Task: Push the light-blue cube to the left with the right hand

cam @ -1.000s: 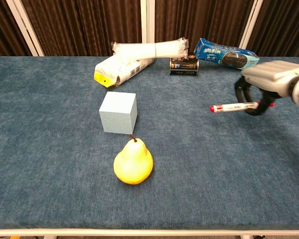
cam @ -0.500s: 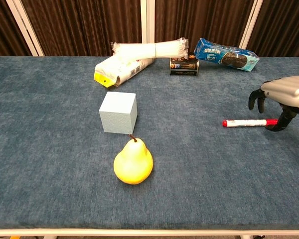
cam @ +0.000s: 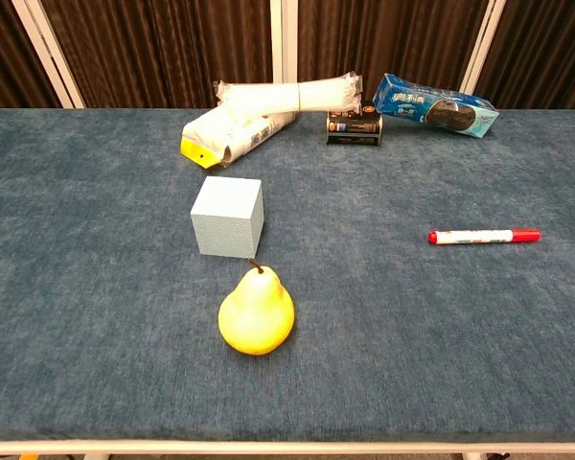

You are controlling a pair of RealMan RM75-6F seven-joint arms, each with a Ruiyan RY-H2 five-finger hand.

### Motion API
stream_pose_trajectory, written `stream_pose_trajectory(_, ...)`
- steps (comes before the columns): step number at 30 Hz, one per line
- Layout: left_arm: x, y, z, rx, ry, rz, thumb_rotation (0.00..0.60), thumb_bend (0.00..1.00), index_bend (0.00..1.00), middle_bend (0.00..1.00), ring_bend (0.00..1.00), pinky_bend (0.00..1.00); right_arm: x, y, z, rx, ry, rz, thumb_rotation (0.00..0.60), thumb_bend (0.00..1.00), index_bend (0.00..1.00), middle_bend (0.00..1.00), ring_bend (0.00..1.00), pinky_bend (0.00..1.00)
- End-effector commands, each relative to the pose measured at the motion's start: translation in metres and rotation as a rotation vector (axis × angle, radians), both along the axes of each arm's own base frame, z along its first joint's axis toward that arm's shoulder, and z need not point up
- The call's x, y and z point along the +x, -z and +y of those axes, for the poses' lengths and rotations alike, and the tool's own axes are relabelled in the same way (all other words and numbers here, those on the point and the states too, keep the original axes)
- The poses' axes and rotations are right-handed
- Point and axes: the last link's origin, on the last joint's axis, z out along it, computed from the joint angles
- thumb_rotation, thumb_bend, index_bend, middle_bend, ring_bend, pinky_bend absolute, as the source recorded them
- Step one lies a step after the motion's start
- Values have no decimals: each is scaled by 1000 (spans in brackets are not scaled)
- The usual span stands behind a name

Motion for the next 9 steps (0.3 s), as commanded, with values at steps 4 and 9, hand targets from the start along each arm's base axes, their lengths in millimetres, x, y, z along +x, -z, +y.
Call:
stream_pose_trajectory(4, 2, 0, 3, 1, 8, 0, 600, 63, 219, 155, 123, 95, -20, -40, 74, -104, -29, -104, 600, 176, 48, 115, 0, 0)
stream_pose_trajectory(9, 3, 0, 3, -1, 10, 2, 600, 62, 219, 154, 123, 95, -22, -50, 93, -128, -23, -141, 600, 176, 46, 116, 0, 0)
